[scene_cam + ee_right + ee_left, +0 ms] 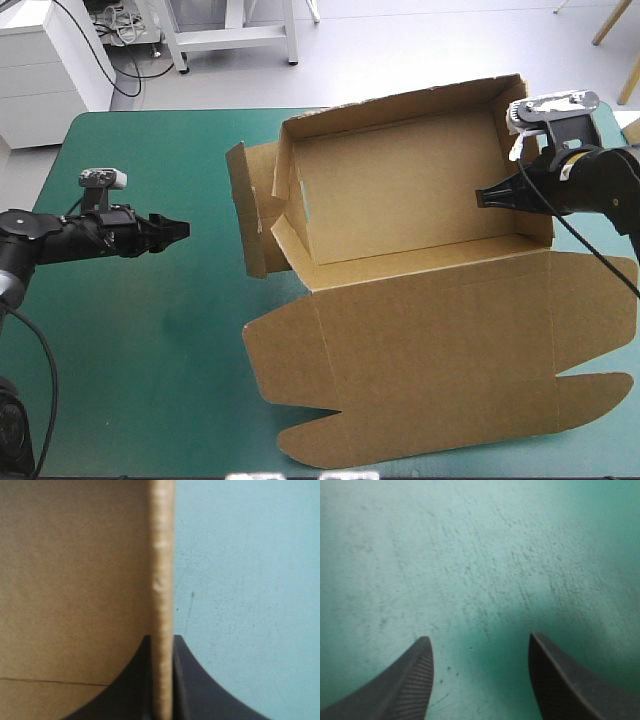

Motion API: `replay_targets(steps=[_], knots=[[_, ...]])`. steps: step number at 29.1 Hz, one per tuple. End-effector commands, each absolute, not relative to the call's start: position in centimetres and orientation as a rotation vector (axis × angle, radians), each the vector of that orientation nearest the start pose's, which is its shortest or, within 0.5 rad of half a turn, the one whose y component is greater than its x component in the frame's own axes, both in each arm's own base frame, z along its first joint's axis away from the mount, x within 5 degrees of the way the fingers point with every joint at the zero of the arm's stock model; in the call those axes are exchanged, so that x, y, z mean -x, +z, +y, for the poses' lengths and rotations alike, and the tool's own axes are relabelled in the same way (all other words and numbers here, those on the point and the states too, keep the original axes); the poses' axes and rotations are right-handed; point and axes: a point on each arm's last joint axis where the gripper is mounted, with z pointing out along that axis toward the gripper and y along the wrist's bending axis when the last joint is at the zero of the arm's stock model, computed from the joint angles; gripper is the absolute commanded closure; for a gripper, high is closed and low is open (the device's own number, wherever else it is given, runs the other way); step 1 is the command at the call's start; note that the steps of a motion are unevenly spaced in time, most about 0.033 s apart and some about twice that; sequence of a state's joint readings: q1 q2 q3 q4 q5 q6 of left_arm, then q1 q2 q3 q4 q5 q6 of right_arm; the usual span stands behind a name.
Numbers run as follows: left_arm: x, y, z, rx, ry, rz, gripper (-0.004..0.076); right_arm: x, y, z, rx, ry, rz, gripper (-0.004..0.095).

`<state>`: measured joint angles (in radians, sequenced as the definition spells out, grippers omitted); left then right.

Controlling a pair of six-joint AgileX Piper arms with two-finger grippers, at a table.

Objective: Fold the box

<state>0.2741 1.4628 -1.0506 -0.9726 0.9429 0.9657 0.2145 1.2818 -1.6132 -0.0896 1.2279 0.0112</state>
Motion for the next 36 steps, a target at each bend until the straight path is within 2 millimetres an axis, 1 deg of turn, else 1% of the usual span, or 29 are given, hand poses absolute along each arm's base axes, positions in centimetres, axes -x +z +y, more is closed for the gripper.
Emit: replay_targets(steps=[1,3,5,10,16,20,24,31,36], knots=[[-30.3,29.7,1.2,-0.22,-0.85,2.207,0.0319,-22.7,48.2,4.1,0.214,0.01,2.242,0.0929],[-30.8,29.1,0.9,-0.199,-0.896,2.21,0.0319,-22.7,48.2,4.1,0.214,0.01,2.242,0.0929],[-31.1,28.9,0.0,-0.237,-0.906,2.2,0.0319,-22.7,48.2,4.1,0.215,0.015,2.24,0.093],[-31.6,28.9,-2.9,-0.283,-0.935,2.164,0.0319,-23.1,48.0,4.3,0.216,0.024,2.24,0.093],[-31.5,29.2,-6.3,-0.354,-0.992,2.137,0.0319,-24.0,47.3,4.5,0.22,0.026,2.271,0.093],[-31.0,29.4,-7.8,-0.43,-1.046,2.123,0.0319,-24.6,47.0,4.6,0.23,0.017,2.282,0.093],[-30.6,29.8,-8.4,-0.456,-1.118,2.096,0.0319,-25.1,46.7,4.6,0.232,0.005,2.288,0.0929],[-29.3,32.5,-9.0,-0.506,-1.254,1.912,0.0319,-26.2,46.0,4.8,0.235,-0.005,2.297,0.0929],[-28.2,34.5,-9.1,-0.529,-1.306,1.814,0.0319,-27.0,45.4,5.0,0.239,-0.008,2.317,0.0929]])
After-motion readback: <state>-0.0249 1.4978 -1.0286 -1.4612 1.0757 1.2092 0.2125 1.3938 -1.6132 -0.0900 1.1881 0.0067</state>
